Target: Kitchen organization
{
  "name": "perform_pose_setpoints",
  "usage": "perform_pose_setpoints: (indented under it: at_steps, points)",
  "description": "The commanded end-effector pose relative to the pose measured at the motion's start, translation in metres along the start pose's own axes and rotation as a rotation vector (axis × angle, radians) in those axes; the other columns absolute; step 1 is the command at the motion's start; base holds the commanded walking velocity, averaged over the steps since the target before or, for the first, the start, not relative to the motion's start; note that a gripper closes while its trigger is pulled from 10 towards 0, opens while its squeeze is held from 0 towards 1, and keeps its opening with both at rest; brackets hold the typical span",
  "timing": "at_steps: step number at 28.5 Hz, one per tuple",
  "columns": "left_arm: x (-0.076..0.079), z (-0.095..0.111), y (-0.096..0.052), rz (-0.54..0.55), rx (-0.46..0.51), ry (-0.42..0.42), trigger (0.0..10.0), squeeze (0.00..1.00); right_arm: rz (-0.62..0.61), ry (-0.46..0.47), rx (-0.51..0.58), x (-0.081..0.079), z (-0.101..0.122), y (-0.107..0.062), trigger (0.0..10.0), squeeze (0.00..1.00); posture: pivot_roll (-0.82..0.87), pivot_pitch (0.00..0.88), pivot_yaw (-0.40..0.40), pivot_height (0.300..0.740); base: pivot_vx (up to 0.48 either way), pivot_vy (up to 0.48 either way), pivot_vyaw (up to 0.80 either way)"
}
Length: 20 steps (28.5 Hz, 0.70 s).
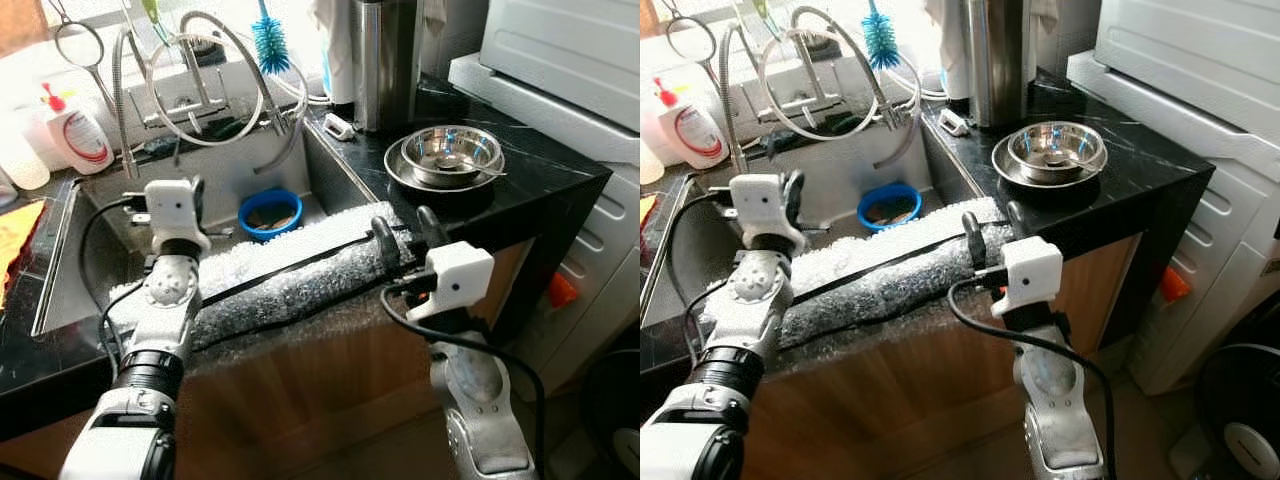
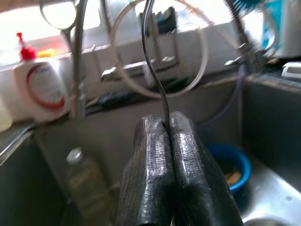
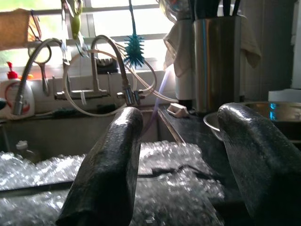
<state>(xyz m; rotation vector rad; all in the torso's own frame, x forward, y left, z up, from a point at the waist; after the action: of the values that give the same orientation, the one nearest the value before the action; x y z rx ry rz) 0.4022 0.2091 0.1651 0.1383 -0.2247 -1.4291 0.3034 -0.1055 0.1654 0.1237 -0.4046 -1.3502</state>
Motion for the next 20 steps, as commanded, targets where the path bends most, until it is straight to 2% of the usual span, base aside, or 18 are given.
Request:
perform_pose_setpoints:
  at_steps: [1, 6, 11, 20]
  points:
    - [-0.019, -0.002, -0.002, 0.045, 0.01, -0.018, 10.0, 0.0, -0.036, -0.005, 0.03, 0.007, 0.008, 0.0, 10.0, 0.0, -0.24, 0.0, 0.178, 0.74, 0.0, 0.0, 0.0]
    - [-0.025, -0.01, -0.006, 0.067, -0.007, -0.023, 10.0, 0.0, -0.028, -0.009, 0.03, 0.007, 0.009, 0.0, 10.0, 0.0, -0.25, 0.0, 0.158, 0.74, 0.0, 0.0, 0.0]
    - [-0.034, -0.021, -0.011, 0.137, -0.034, -0.081, 10.0, 0.0, -0.008, -0.017, 0.034, 0.009, 0.013, 0.003, 10.0, 0.0, -0.25, 0.0, 0.124, 0.74, 0.0, 0.0, 0.0]
    - [-0.04, -0.029, -0.018, 0.188, -0.026, -0.104, 10.0, 0.0, 0.032, -0.036, 0.031, 0.013, 0.015, 0.008, 10.0, 0.0, -0.26, 0.0, 0.067, 0.74, 0.0, 0.0, 0.0]
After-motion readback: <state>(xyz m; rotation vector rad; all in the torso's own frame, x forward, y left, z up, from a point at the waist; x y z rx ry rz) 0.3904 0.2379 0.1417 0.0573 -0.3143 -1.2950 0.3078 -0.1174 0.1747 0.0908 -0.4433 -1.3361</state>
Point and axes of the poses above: a point about 5 cm out from each wrist's last joint towards the gripper, its own y axis pointing out of the wrist towards the gripper, its own z axis along the axis of the wrist's last joint, x = y × z, the point moved 4 cm from there along y, pointing out of the wrist towards the gripper, and after that the axes turned 7 degrees about -y, right-handed, at the moved point
